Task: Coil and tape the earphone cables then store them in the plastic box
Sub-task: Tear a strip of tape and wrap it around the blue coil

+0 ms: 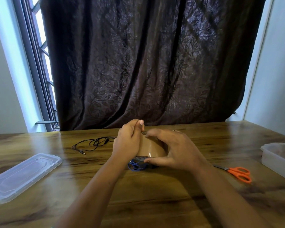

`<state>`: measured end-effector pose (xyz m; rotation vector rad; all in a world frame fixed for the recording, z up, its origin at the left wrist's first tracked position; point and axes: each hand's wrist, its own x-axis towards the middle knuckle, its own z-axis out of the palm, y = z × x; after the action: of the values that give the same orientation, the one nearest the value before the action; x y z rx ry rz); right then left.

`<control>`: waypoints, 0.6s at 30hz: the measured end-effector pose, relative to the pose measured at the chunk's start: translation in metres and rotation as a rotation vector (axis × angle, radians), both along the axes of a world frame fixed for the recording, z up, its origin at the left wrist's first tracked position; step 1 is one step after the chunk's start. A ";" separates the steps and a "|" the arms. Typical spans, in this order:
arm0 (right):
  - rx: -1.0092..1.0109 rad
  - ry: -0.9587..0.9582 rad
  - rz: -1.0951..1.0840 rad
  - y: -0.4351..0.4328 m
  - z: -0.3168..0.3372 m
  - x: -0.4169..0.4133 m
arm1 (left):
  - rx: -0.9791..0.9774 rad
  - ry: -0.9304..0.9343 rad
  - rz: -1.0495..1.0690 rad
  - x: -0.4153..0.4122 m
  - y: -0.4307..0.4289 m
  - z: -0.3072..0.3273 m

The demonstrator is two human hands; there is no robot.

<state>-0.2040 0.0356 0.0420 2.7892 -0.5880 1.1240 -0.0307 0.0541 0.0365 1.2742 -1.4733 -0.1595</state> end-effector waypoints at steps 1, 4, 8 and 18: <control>0.013 -0.008 0.012 0.000 -0.001 0.000 | 0.015 0.012 -0.019 0.000 0.000 0.000; 0.042 -0.050 0.059 0.000 -0.003 0.000 | 0.046 0.040 -0.064 0.000 -0.001 0.000; 0.083 -0.067 0.086 0.000 -0.004 0.001 | 0.075 0.063 -0.111 -0.002 0.001 0.001; 0.131 -0.071 0.106 0.002 -0.004 0.002 | 0.121 0.147 -0.202 -0.004 0.001 0.001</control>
<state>-0.2021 0.0376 0.0384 2.9333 -0.5443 1.2528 -0.0348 0.0552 0.0374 1.1812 -1.4805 -0.4732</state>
